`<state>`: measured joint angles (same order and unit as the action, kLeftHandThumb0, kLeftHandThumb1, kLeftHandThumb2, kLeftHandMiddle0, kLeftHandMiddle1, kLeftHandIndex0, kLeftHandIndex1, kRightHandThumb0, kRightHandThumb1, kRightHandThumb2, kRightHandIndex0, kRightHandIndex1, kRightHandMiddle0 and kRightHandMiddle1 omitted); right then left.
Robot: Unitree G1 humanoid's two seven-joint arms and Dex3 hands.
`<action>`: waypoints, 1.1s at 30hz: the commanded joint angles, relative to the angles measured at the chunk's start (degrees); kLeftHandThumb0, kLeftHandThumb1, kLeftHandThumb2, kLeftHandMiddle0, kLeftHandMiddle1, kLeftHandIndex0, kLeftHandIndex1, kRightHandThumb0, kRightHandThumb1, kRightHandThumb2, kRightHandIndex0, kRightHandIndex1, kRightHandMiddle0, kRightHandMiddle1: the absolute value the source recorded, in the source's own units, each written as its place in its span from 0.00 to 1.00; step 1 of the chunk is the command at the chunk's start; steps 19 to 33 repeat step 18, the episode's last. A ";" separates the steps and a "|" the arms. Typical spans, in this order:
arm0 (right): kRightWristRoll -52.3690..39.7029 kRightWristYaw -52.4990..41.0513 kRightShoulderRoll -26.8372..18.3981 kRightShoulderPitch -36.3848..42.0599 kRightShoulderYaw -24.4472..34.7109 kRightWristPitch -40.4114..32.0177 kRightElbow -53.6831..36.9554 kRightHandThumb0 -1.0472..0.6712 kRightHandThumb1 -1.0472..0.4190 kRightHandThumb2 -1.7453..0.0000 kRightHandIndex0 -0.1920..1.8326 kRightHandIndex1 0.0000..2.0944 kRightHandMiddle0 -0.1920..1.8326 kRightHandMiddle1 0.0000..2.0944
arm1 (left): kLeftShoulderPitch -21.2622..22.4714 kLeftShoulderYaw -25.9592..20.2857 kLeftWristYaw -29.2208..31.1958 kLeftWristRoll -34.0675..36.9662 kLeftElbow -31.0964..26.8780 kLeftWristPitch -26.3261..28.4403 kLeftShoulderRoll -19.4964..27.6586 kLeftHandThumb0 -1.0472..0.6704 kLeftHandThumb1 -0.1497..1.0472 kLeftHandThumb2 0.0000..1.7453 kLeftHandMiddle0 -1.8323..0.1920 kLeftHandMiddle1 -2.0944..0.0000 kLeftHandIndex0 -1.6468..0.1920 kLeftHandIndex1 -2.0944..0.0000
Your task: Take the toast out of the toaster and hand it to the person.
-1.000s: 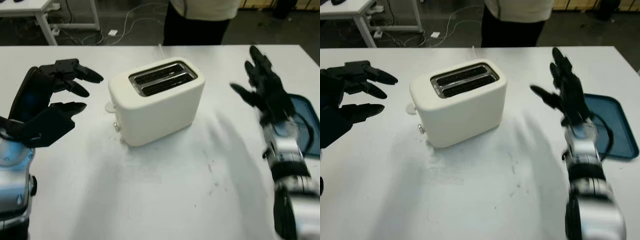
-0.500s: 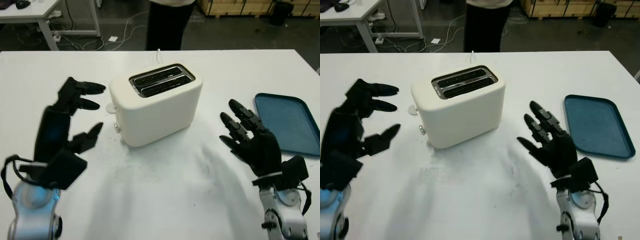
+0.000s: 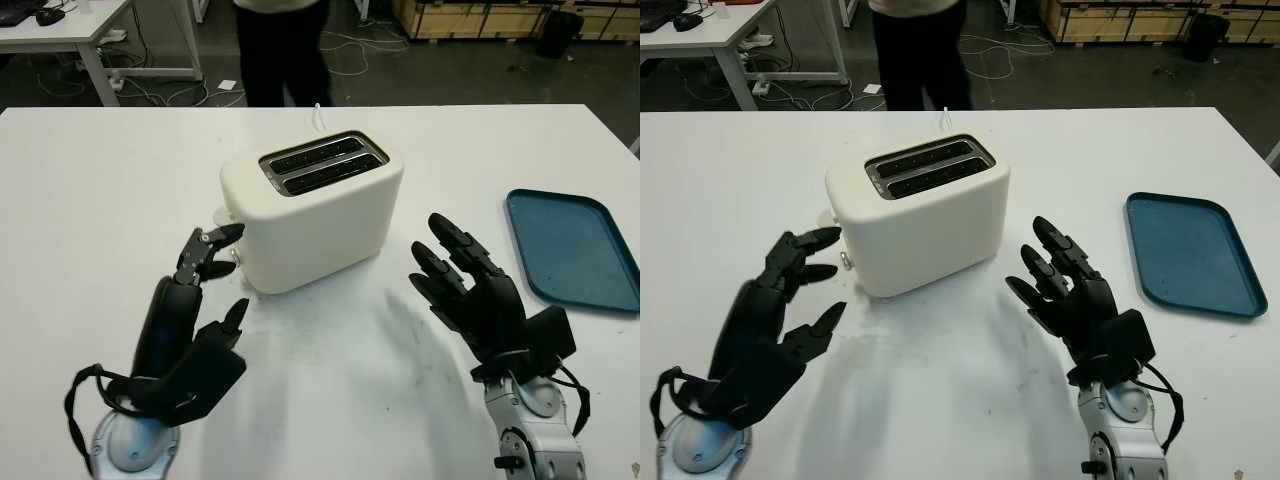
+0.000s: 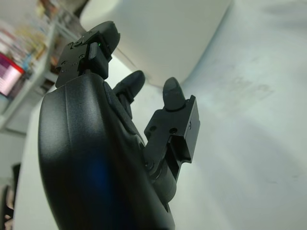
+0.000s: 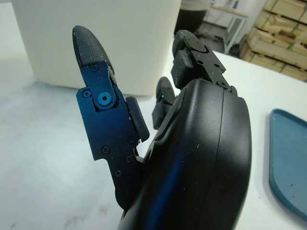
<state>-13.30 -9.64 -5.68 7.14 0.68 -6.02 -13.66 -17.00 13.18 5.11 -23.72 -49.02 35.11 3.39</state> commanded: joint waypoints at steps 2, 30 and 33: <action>0.05 0.36 0.52 -0.63 0.59 -0.17 0.61 0.24 0.14 1.00 0.28 0.01 0.28 0.01 | 1.49 1.33 -1.47 -2.80 -1.22 3.51 -1.21 0.69 0.89 0.27 0.91 0.57 0.86 0.74; 1.19 2.83 2.82 0.85 1.62 -0.26 0.58 0.28 0.17 1.00 0.35 0.03 0.35 0.02 | 1.34 0.79 -1.67 -4.44 -2.75 5.27 -1.34 0.66 0.89 0.25 0.86 0.55 0.77 0.79; 1.19 2.83 2.82 0.85 1.62 -0.26 0.58 0.28 0.17 1.00 0.35 0.03 0.35 0.02 | 1.34 0.79 -1.67 -4.44 -2.75 5.27 -1.34 0.66 0.89 0.25 0.86 0.55 0.77 0.79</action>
